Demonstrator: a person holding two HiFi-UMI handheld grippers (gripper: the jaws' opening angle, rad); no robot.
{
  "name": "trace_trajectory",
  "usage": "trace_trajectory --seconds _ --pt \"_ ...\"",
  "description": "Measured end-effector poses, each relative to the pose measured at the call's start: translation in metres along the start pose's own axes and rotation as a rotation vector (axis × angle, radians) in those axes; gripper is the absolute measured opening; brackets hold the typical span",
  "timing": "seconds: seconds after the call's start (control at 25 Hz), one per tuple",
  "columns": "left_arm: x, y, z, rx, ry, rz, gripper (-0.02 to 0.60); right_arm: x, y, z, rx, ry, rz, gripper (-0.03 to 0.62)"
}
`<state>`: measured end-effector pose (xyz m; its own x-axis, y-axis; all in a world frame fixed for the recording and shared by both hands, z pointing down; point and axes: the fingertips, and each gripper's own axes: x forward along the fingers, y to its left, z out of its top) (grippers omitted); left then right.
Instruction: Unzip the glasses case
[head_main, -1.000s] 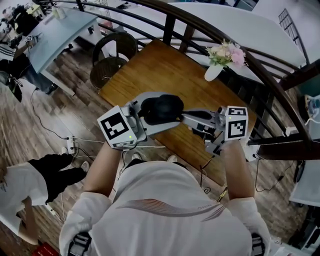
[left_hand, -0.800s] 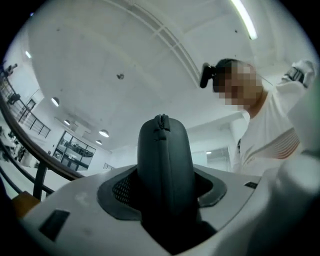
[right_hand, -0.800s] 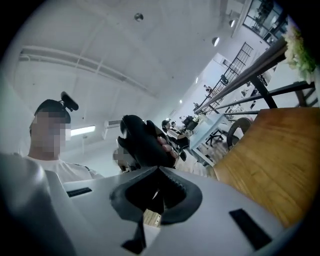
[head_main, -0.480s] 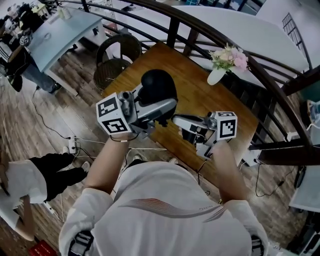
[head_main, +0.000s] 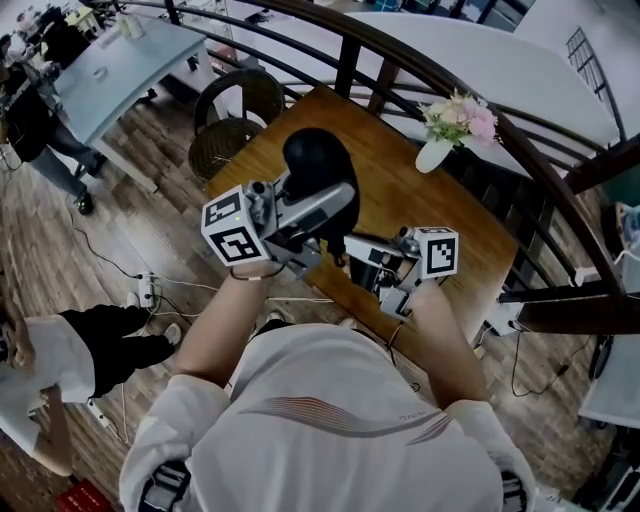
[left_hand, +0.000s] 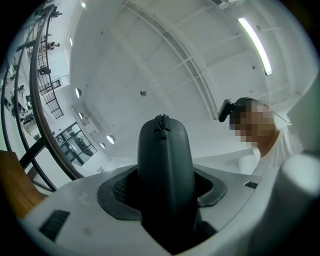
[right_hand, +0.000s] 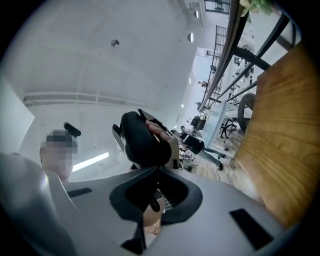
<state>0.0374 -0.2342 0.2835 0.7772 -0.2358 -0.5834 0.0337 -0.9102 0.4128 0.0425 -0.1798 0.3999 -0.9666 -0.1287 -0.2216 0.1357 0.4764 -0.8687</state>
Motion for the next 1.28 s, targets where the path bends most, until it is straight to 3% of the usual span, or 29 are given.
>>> trace_trajectory --seconds 0.16,0.44,0.52,0.64,0.8,0.92,1.12,1.28 --pt "0.0 0.003 -0.004 -0.016 -0.006 0.016 0.258 -0.001 -0.003 -0.002 0.025 -0.02 0.019 0.058" --pt "-0.01 0.007 0.003 -0.062 -0.074 0.033 0.258 -0.019 -0.007 0.003 -0.061 -0.089 -0.037 0.073" --pt "-0.01 0.004 0.004 -0.037 -0.061 0.038 0.259 -0.033 -0.006 0.009 -0.125 -0.123 -0.074 0.112" --pt "-0.007 -0.003 0.001 -0.005 -0.023 0.024 0.259 -0.047 0.008 0.02 -0.248 -0.171 -0.09 0.228" --pt "-0.003 -0.006 -0.012 0.051 0.056 0.053 0.259 -0.047 0.027 0.028 -0.416 -0.174 -0.133 0.244" --pt "-0.007 0.005 -0.02 0.129 0.133 0.171 0.261 -0.06 0.029 0.042 -0.58 -0.214 -0.289 0.222" --pt "-0.046 0.046 -0.027 0.364 0.295 0.558 0.261 -0.114 0.027 0.072 -0.844 -0.337 -0.656 0.133" --pt "-0.084 0.071 -0.029 0.483 0.392 0.766 0.262 -0.166 0.032 0.094 -0.984 -0.444 -0.961 0.06"
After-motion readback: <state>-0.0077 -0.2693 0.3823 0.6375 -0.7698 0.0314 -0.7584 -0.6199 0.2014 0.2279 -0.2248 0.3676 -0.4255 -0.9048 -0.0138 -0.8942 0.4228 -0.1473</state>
